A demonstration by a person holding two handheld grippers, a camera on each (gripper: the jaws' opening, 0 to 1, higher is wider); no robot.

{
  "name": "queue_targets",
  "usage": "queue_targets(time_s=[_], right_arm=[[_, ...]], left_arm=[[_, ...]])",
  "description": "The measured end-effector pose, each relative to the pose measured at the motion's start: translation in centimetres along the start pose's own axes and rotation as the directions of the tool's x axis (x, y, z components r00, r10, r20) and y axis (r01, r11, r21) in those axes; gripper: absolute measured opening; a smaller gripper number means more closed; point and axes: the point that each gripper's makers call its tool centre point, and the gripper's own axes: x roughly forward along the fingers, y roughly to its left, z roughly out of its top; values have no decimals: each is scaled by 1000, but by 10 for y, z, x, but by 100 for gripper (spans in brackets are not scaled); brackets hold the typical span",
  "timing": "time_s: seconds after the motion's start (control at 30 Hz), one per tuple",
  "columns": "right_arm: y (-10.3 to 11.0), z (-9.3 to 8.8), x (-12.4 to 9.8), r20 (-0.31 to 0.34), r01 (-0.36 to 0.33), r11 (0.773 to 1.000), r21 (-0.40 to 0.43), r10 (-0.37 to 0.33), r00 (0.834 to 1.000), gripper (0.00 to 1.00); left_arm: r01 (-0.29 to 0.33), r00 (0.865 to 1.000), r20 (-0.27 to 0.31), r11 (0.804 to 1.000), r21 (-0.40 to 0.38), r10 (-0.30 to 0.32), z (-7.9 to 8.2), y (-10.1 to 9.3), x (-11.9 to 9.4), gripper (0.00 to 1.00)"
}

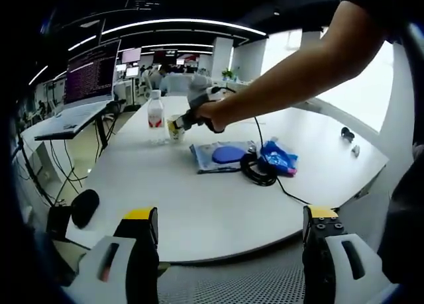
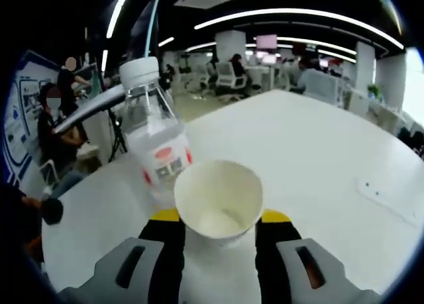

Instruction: Arrange the tabletop items into an orderly group along one side of the table until the central work area is clear of visible clutter.

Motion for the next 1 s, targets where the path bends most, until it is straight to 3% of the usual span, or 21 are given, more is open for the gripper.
queue_targets(time_s=[0.57, 1.0], right_arm=[[-1, -8, -4, -38, -4, 1000, -15, 4, 999, 42], [-25, -18, -18, -69, 5, 1000, -25, -7, 998, 46]], left_arm=[[4, 1000, -13, 1000, 19, -4, -2, -1, 1, 90], [22, 1000, -20, 999, 33, -21, -1, -7, 3, 90]])
